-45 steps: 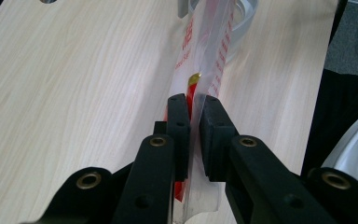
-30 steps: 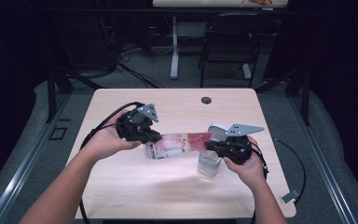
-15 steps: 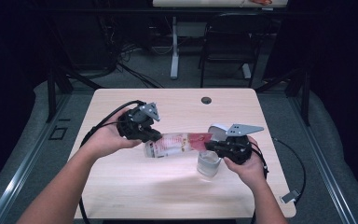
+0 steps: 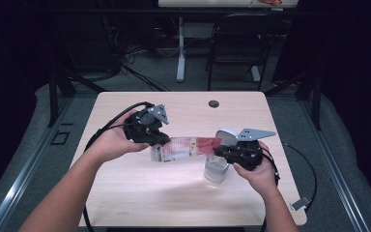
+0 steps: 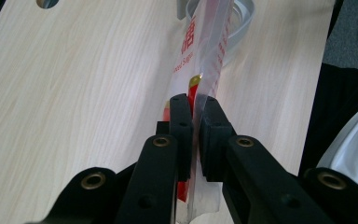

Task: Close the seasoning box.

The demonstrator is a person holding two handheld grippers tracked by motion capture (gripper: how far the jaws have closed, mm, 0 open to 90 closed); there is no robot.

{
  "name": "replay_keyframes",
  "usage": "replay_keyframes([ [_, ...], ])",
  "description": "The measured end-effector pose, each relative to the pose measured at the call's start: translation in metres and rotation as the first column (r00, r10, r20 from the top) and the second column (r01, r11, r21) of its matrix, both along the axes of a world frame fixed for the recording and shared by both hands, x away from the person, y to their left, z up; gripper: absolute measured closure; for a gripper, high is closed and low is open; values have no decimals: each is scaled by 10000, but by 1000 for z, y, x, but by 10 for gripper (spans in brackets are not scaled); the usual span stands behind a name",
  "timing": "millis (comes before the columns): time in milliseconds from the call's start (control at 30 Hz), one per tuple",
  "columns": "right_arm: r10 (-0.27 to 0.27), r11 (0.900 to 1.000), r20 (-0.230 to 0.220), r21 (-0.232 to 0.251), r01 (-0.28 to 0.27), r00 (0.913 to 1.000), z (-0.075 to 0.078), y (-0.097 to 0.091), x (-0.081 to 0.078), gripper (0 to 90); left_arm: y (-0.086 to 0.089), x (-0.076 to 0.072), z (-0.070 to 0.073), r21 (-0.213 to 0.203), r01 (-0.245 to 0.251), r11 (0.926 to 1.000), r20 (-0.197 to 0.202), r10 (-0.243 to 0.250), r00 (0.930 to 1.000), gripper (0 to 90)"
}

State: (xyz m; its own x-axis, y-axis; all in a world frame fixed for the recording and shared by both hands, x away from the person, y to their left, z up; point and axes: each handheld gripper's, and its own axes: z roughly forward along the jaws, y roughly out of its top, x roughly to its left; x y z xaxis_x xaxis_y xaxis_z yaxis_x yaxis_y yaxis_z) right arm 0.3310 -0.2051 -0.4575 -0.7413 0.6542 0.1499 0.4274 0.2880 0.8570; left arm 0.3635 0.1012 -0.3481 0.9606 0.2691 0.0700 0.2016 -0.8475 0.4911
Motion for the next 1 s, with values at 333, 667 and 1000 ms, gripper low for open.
replay_keyframes([
  [333, 13, 10000, -90, -66, -14, 10000, -1, -4, -1, 866, -2, 0, 3, -20, 21, 10000, 40, -21, 10000, 858],
  [667, 80, 9999, -168, -139, -82, 9998, -1, -5, -2, 900, -8, 0, 10, -10, 146, 9999, 159, -145, 9998, 860],
  [1000, 101, 9999, -274, 53, -99, 9996, 2, -10, -3, 900, -14, -2, 19, -89, 249, 9997, 205, -247, 9995, 862],
])
